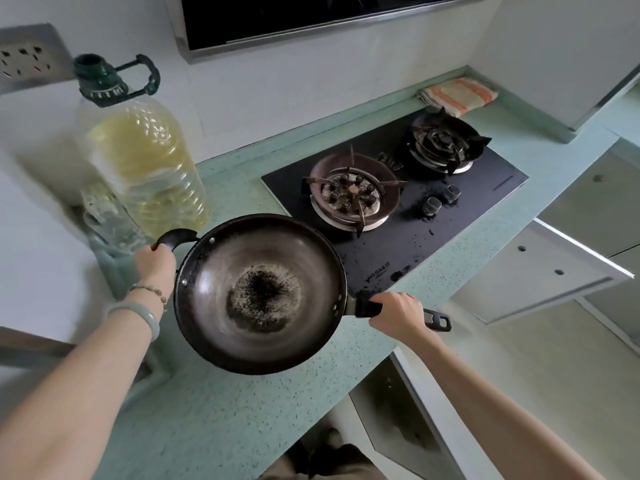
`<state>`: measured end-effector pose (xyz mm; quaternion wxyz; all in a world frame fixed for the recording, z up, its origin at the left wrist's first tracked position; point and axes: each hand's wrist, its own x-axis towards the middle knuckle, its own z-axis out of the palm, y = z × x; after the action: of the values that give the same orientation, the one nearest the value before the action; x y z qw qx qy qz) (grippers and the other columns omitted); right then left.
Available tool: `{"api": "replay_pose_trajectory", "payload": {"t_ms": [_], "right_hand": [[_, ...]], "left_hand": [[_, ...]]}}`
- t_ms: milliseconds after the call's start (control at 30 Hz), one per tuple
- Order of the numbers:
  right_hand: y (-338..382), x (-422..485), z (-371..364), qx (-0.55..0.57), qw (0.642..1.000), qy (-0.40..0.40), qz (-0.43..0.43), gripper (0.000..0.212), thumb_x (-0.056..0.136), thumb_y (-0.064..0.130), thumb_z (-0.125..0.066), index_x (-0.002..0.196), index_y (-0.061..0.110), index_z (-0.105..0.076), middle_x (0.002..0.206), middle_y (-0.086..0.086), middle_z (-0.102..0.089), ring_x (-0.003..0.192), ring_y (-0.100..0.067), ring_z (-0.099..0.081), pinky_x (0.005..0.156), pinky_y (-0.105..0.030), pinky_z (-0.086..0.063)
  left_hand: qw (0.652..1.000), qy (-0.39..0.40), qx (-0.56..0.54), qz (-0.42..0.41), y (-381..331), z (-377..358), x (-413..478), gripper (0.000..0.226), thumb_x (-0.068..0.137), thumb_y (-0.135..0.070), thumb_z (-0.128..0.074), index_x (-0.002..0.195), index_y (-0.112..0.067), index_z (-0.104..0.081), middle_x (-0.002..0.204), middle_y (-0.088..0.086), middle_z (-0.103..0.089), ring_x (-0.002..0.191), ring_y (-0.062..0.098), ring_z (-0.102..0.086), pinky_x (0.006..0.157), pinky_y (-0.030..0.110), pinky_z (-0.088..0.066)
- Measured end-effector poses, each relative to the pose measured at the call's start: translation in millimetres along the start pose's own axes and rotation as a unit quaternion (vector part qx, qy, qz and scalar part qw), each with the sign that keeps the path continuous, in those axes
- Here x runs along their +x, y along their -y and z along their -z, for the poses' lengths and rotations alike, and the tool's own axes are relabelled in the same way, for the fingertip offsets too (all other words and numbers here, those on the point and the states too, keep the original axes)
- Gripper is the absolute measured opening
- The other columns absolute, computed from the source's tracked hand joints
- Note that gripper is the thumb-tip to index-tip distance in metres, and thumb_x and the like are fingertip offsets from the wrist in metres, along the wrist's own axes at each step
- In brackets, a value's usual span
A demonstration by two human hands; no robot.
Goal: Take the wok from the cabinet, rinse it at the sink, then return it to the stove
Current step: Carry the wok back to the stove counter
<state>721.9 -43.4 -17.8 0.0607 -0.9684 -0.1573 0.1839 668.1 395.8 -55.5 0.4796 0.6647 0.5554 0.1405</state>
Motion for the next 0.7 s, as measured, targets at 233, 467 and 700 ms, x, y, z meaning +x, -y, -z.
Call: {"api": "replay_pose_trajectory", "payload": {"t_ms": [233,467,700], "right_hand": [[3.7,14.4,1.6,-0.01,1.0,0.001,0.005,0.019,0.068,0.013,-0.056,0.08,0.024,-0.065,0.069,0.005,-0.064,0.072,-0.021,-0.058,0.057,-0.022,-0.031],[6.7,27.7,3.1,-0.027,1.0,0.007,0.013,0.011,0.067,0.014,-0.058,0.075,0.021,-0.062,0.068,0.003,-0.065,0.068,-0.021,-0.059,0.052,-0.022,-0.035],[7.7,34.4,11.6,-0.008,0.997,0.067,0.04,0.019,0.075,0.032,-0.072,0.085,0.019,-0.063,0.078,0.002,-0.063,0.075,-0.019,-0.06,0.053,-0.024,-0.039]], "left_hand": [[1.0,-0.016,0.012,-0.016,-11.1,-4.7,-7.6,0.042,0.084,-0.018,-0.042,0.106,0.012,-0.059,0.11,0.034,-0.061,0.104,0.047,-0.058,0.087,0.047,-0.046],[0.999,-0.017,-0.008,-0.034,-16.4,-3.5,-9.1,0.032,0.087,-0.014,-0.046,0.101,0.01,-0.062,0.106,0.032,-0.063,0.102,0.044,-0.058,0.084,0.045,-0.046],[0.99,-0.072,0.096,-0.073,-15.4,-2.5,-28.8,0.054,0.088,-0.019,-0.048,0.135,0.006,-0.038,0.141,0.026,-0.04,0.129,0.041,-0.039,0.105,0.046,-0.031]]}}
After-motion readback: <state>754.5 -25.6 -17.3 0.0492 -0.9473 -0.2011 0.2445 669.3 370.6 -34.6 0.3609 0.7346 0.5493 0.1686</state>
